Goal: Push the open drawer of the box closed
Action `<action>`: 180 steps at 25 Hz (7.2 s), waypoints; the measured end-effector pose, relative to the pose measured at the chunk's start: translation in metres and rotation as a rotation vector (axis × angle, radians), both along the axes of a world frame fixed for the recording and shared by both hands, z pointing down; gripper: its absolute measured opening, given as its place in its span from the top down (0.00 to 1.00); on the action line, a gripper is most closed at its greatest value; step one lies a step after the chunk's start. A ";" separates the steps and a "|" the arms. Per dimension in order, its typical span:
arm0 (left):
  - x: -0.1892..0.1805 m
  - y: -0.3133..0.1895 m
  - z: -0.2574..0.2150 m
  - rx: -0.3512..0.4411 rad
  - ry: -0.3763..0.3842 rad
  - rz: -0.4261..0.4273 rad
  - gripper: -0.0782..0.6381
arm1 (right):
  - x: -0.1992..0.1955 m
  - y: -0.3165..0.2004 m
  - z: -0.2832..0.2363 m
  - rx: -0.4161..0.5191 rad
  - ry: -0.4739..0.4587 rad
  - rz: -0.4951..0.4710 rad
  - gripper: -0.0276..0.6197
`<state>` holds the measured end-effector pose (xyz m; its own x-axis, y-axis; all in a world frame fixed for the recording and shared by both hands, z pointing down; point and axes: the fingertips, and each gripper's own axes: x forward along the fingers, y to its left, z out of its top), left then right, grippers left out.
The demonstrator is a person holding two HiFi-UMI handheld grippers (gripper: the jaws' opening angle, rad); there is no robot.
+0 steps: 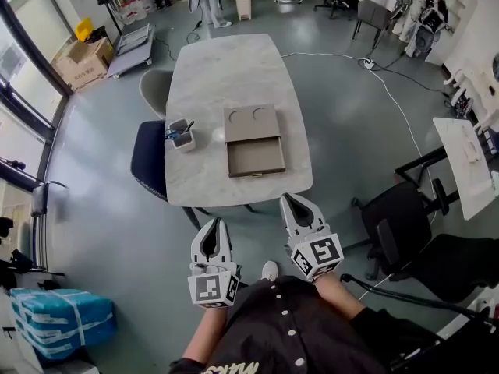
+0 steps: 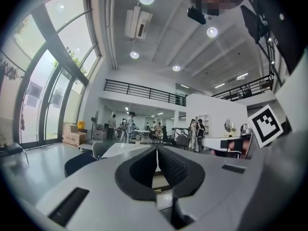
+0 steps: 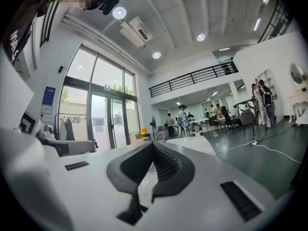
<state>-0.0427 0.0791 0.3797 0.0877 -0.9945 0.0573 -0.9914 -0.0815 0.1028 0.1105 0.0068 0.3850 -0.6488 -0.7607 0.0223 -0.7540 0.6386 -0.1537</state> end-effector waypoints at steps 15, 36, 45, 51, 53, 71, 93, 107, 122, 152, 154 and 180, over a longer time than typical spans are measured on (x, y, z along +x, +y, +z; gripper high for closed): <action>-0.052 -0.072 0.012 -0.034 0.033 0.025 0.87 | -0.043 -0.066 0.009 -0.026 0.039 0.038 0.96; -0.106 -0.172 0.003 -0.029 0.050 0.159 0.87 | -0.093 -0.148 0.000 -0.056 0.054 0.161 0.96; -0.095 -0.195 -0.007 -0.001 0.056 0.135 0.87 | -0.082 -0.177 -0.007 -0.052 0.026 0.137 0.96; -0.087 -0.193 0.000 -0.025 0.045 0.136 0.87 | -0.075 -0.183 0.010 -0.113 -0.005 0.134 0.96; -0.087 -0.192 0.003 -0.039 0.046 0.132 0.87 | -0.074 -0.183 0.016 -0.134 -0.009 0.134 0.96; -0.081 -0.190 0.085 -0.213 0.060 0.134 0.87 | -0.056 -0.180 0.160 -0.434 -0.007 0.160 0.96; -0.059 -0.161 0.173 -0.373 0.104 0.123 0.87 | -0.062 -0.155 0.313 -0.947 -0.289 0.253 0.88; -0.054 -0.159 0.185 -0.396 0.131 0.126 0.87 | -0.070 -0.166 0.339 -1.107 -0.534 0.334 0.85; -0.056 -0.170 0.171 -0.368 0.121 0.132 0.87 | -0.069 -0.174 0.331 -1.112 -0.594 0.333 0.89; -0.070 -0.221 0.175 -0.390 0.129 0.106 0.87 | -0.093 -0.272 0.335 -1.087 -0.559 0.312 0.88; -0.070 -0.224 0.176 -0.392 0.130 0.109 0.87 | -0.095 -0.279 0.335 -1.084 -0.563 0.314 0.88; -0.081 -0.225 0.179 -0.401 0.123 0.090 0.87 | -0.104 -0.314 0.336 -1.042 -0.587 0.310 0.88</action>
<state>-0.1233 -0.1456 0.5582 0.2034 -0.8836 0.4217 -0.9606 -0.0967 0.2607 0.0067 -0.3070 0.7210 -0.5605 -0.6776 0.4761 -0.4967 -0.1850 -0.8480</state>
